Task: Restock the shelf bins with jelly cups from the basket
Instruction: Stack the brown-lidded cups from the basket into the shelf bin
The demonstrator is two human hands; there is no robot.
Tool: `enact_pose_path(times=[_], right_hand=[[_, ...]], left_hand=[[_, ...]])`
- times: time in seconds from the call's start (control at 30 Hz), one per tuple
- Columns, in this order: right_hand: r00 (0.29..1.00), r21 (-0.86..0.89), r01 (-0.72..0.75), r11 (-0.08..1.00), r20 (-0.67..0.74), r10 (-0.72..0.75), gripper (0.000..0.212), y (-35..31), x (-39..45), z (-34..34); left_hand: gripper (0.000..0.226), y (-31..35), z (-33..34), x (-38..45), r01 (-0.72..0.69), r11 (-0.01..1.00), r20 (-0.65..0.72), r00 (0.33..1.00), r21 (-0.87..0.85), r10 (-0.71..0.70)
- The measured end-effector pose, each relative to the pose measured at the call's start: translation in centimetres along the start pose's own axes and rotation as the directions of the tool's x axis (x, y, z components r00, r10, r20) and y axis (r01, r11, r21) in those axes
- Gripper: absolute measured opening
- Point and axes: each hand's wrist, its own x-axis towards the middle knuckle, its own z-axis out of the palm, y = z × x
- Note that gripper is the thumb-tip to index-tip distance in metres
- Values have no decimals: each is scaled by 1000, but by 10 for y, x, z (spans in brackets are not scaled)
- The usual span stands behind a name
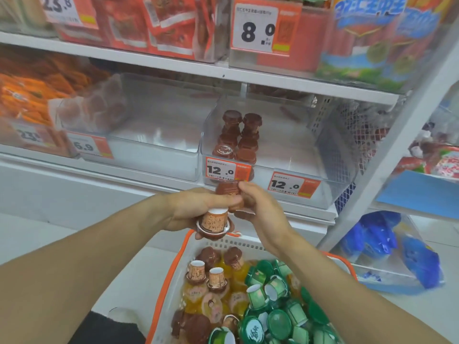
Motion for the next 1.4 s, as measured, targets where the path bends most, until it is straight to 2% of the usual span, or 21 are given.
enact_pose_path(times=[0.1,0.23,0.33,0.4,0.53,0.6,0.7,0.8,0.87,0.97,1.03,1.1,1.13,1.17,1.27,1.33,1.4], right_hand=[[999,-133,26,991,-25,-29,22,-12,4,-5],[994,-252,95,963,-28,-105,23,-31,7,-12],[994,-272,91,958,-40,-106,40,-46,14,-23],[999,-227,53,972,9,-52,43,-57,19,-30],[993,-111,-108,988,45,114,31,-73,30,-32],[981,4,-188,982,50,188,31,-74,35,-29],[963,181,-270,946,62,263,26,-74,38,-25],[956,185,-290,939,95,277,21,-78,38,-23],[956,168,-291,942,94,278,36,-81,37,-23],[953,22,-276,961,137,271,55,-83,36,-28],[945,-114,-253,961,184,271,56,-84,36,-29],[951,-157,-205,966,201,234,49,-84,37,-32],[955,-146,-171,974,217,200,47,-84,38,-34],[958,-121,-133,984,240,159,46,-85,39,-36],[951,-81,4,997,309,21,54,-89,40,-45],[927,-129,86,988,373,-32,60,-92,42,-49],[909,-177,127,976,416,-42,62,-96,46,-49]], left_hand=[[27,3,2,7,-115,992,-7,993,55,116],[36,10,5,8,-236,953,-109,960,188,259],[38,12,1,12,-282,929,-172,929,238,326],[35,11,0,13,-327,908,-201,902,264,383],[36,10,-1,16,-380,816,-251,819,435,516],[40,10,-2,17,-363,832,-328,794,420,512],[35,14,-2,17,-395,869,-382,784,298,488],[31,16,1,15,-419,888,-395,796,189,459],[35,14,2,15,-405,869,-435,753,284,493],[46,14,-1,12,-285,744,-459,639,604,617],[50,15,-4,11,-214,606,-405,572,767,714],[50,16,-4,10,-197,518,-351,537,832,767],[50,16,-4,11,-203,516,-347,536,832,770],[50,17,-4,12,-223,561,-371,553,797,746],[52,18,-7,14,-334,812,-450,700,479,554],[45,17,-8,16,-383,852,-398,762,358,510],[32,17,-9,17,-430,842,-389,751,327,534]])
